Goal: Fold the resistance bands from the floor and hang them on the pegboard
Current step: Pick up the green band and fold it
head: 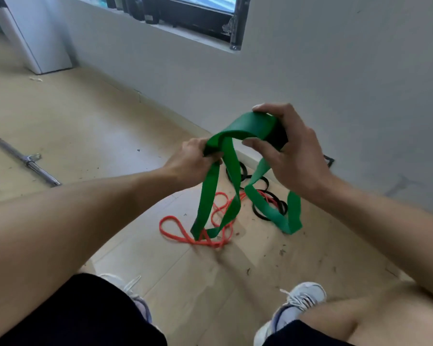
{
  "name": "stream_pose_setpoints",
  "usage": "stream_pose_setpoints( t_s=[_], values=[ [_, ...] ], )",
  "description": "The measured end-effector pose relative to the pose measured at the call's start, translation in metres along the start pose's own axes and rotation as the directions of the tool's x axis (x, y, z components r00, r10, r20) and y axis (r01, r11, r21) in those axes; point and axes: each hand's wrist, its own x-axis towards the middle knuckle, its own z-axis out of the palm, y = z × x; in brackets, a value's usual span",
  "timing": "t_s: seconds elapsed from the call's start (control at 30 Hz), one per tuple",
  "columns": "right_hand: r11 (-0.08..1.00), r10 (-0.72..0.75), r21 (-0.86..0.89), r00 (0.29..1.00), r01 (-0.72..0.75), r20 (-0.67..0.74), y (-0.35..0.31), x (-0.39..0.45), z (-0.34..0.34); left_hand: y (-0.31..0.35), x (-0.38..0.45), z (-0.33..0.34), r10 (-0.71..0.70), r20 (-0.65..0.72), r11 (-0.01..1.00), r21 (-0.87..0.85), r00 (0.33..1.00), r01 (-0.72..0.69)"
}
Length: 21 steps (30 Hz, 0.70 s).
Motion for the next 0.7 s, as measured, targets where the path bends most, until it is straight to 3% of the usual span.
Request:
stream_pose_setpoints(
  t_s=[0.07, 0.13, 0.23, 0.3, 0.33, 0.4, 0.47, 0.53, 0.63, 0.7],
  values=[
    [0.992, 0.121, -0.058, 0.989, -0.117, 0.083, 0.025, -0.001, 0.001, -0.008, 0.004, -0.009, -0.040, -0.101, 0.996, 0.078, 0.994, 0.048],
    [0.975, 0.210, -0.112, 0.960, -0.192, 0.184, 0.043, -0.006, 0.005, -0.011, 0.007, -0.019, -0.016, -0.311, 0.995, 0.084, 0.950, 0.045],
    [0.977, 0.201, -0.115, 0.955, -0.179, 0.218, 0.052, -0.013, 0.017, 0.003, 0.010, -0.025, 0.044, -0.457, 0.990, -0.101, 0.889, -0.101],
    [0.981, 0.195, -0.036, 0.963, -0.191, 0.188, 0.051, -0.014, 0.026, 0.014, 0.012, -0.023, 0.009, -0.331, 0.948, -0.296, 0.944, -0.113],
    [0.979, 0.199, -0.005, 0.963, -0.202, 0.183, 0.050, -0.015, 0.030, 0.015, 0.011, -0.021, -0.003, -0.208, 0.949, -0.309, 0.978, -0.062],
    [0.973, 0.223, 0.015, 0.948, -0.232, 0.229, 0.053, -0.017, 0.034, 0.001, 0.013, -0.017, -0.043, 0.075, 0.995, -0.084, 0.996, 0.049],
    [0.968, 0.238, -0.007, 0.908, -0.251, 0.345, 0.057, -0.022, 0.037, -0.021, 0.010, -0.010, -0.149, 0.340, 0.965, 0.257, 0.928, 0.061],
    [0.964, 0.253, -0.054, 0.835, -0.261, 0.489, 0.062, -0.028, 0.042, -0.038, 0.007, 0.000, -0.248, 0.477, 0.890, 0.457, 0.843, 0.003],
    [0.955, 0.273, -0.085, 0.734, -0.283, 0.622, 0.064, -0.038, 0.053, -0.050, 0.005, 0.010, -0.264, 0.568, 0.862, 0.501, 0.780, -0.073],
    [0.950, 0.285, -0.089, 0.715, -0.300, 0.638, 0.062, -0.041, 0.057, -0.052, 0.006, 0.013, -0.244, 0.596, 0.874, 0.476, 0.766, -0.092]
  ],
)
